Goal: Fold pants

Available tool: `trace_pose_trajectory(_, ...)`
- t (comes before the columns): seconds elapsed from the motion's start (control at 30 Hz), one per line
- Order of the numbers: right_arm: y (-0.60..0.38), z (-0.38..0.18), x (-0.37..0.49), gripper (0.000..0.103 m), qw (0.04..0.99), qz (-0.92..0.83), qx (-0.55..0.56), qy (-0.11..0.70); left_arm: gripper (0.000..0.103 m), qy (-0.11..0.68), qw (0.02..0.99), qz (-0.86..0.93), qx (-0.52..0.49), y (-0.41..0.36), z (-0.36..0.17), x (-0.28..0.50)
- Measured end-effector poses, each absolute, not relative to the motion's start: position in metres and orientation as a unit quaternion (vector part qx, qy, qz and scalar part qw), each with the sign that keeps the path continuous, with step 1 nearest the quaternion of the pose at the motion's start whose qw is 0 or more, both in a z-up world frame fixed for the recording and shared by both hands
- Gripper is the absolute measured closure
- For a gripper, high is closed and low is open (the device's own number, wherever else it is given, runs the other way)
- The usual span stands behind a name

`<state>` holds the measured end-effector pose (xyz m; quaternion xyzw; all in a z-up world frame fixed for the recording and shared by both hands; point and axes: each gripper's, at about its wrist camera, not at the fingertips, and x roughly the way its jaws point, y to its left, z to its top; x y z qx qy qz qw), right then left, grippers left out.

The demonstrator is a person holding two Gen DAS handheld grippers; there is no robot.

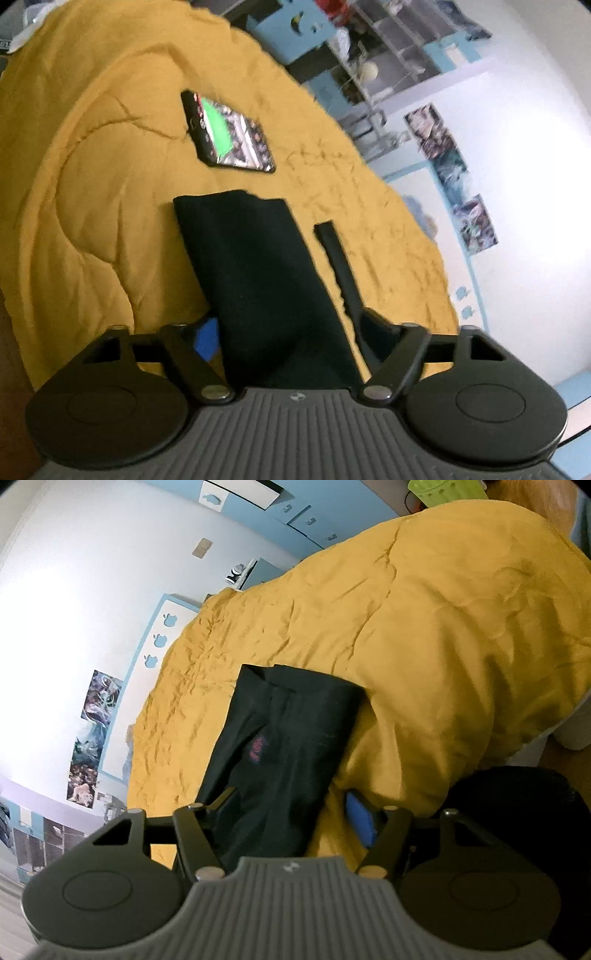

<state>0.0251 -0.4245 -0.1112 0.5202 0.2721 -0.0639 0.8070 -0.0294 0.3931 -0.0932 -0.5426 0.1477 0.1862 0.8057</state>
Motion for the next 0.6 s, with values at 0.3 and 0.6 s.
trace_pose_trajectory(0.3,-0.433,-0.120,0.023,0.061,0.797,-0.070,0.541,0.257,0.088,0.187,0.796,0.186,-0.544,0.397,-0.090,-0.006)
trace_pose_trajectory(0.6,-0.440,-0.117,0.029,0.103,0.814,-0.077,0.516,0.255,0.100,0.214,0.809,0.191,-0.513,0.394,-0.070,-0.003)
